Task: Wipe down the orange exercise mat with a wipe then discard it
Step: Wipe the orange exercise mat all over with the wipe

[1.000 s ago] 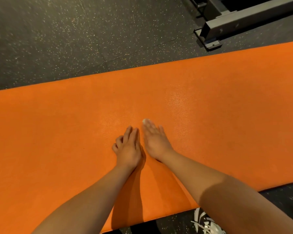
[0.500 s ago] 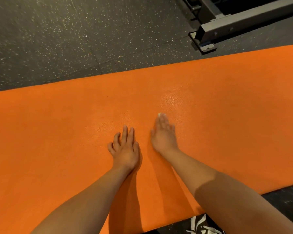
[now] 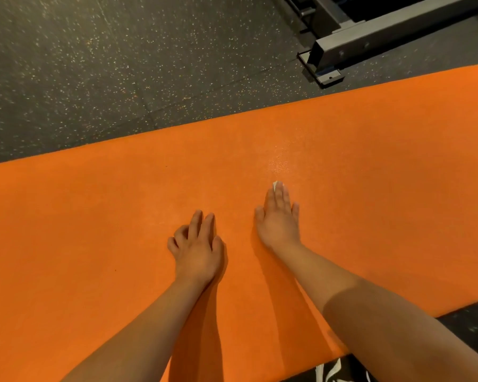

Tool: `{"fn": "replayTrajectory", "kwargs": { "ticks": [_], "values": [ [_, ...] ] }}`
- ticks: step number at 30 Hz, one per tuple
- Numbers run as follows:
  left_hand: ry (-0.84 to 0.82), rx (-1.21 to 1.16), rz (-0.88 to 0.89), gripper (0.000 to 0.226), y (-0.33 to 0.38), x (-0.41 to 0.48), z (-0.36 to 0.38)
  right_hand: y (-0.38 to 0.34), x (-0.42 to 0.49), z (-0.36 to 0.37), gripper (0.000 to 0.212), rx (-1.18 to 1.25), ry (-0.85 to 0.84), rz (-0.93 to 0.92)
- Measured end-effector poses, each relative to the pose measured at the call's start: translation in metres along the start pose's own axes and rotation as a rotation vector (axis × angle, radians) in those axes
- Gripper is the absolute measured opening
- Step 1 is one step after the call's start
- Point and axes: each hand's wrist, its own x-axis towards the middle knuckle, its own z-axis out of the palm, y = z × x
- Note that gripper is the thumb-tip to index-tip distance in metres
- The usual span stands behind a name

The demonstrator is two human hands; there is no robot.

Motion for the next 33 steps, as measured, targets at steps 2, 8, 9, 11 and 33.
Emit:
{"fn": "replayTrajectory", "kwargs": {
  "ticks": [2,8,9,11,33],
  "values": [
    [0.014,0.010,0.022,0.059,0.005,0.008,0.000,-0.021,-0.001,0.007,0.063,0.013,-0.034,-0.115],
    [-0.007,-0.006,0.016,0.057,0.017,0.043,0.001,-0.035,0.006,0.016,0.055,-0.097,-0.203,-0.625],
    [-0.019,-0.004,0.007,0.059,0.016,0.045,0.001,-0.027,0.012,0.011,0.055,-0.137,-0.171,-0.610],
    [-0.023,0.006,0.002,0.062,0.015,0.045,0.003,-0.011,0.025,0.000,0.057,-0.138,-0.068,-0.446],
    [-0.025,-0.099,0.002,0.059,0.018,0.048,-0.007,-0.023,0.040,-0.005,0.058,-0.045,0.020,-0.159]
  ]
}}
